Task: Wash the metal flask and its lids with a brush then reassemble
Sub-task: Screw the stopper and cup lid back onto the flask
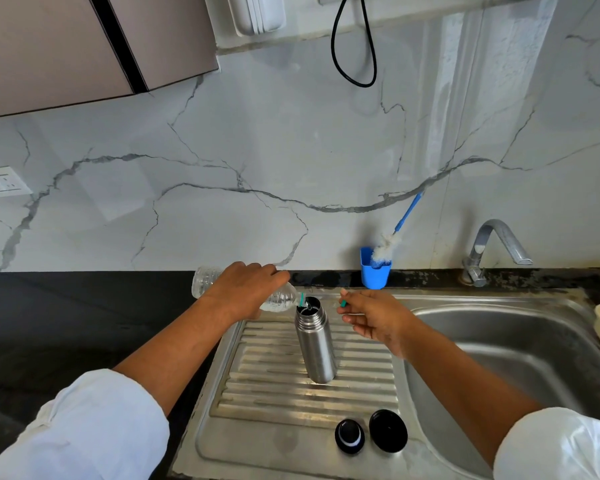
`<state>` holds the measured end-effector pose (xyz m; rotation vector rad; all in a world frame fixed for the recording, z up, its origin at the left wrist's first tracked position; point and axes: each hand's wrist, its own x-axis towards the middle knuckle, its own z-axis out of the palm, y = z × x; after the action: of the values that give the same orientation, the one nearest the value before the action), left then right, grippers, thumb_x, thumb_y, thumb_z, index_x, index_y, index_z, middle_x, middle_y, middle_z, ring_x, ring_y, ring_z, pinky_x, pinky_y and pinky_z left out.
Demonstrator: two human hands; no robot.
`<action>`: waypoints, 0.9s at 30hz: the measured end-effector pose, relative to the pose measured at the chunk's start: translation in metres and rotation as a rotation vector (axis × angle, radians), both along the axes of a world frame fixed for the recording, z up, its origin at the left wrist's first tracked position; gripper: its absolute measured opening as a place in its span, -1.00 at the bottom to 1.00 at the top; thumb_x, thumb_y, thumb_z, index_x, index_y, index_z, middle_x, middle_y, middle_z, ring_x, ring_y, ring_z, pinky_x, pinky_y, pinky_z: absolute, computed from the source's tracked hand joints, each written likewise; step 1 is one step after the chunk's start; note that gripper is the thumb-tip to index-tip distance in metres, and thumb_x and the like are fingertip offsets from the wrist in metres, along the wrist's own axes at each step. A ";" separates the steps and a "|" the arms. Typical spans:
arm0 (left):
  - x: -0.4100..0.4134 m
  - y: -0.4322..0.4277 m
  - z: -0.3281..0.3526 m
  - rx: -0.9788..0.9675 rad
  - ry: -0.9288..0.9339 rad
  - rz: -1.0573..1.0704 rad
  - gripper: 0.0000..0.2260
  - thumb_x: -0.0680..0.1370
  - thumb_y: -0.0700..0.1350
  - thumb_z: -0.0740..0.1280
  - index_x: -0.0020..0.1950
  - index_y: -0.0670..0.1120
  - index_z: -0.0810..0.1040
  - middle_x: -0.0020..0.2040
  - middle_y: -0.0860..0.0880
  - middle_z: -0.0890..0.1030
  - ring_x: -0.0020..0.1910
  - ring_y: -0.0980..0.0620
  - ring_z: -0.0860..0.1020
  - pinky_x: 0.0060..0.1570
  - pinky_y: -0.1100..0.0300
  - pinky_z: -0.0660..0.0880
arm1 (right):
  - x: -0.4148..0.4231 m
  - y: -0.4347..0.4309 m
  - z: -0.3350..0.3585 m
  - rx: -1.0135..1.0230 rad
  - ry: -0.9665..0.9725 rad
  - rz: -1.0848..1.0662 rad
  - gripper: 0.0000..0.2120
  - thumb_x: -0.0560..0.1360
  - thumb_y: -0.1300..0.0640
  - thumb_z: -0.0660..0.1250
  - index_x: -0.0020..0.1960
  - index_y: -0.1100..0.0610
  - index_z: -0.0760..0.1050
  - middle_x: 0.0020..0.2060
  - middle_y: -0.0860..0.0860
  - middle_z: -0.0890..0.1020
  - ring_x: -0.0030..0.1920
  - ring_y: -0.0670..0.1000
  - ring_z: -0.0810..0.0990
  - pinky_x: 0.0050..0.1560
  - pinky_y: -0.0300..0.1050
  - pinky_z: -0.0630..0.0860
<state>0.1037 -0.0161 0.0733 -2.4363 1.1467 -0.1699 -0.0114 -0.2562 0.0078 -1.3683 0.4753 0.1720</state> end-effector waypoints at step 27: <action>-0.001 -0.005 0.004 0.007 -0.038 -0.017 -0.32 0.49 -0.14 0.52 0.52 0.06 0.27 0.27 0.01 0.54 0.16 -0.03 0.54 0.06 0.06 0.44 | -0.001 -0.002 -0.006 0.150 0.027 -0.076 -0.73 0.59 -0.03 0.41 0.15 0.15 0.64 0.03 0.07 0.75 -0.08 -0.03 0.65 -0.11 -0.14 0.52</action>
<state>0.1030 -0.0211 0.0771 -2.4076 1.1496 -0.2153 -0.0129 -0.2579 0.0016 -1.2010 0.5256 0.1611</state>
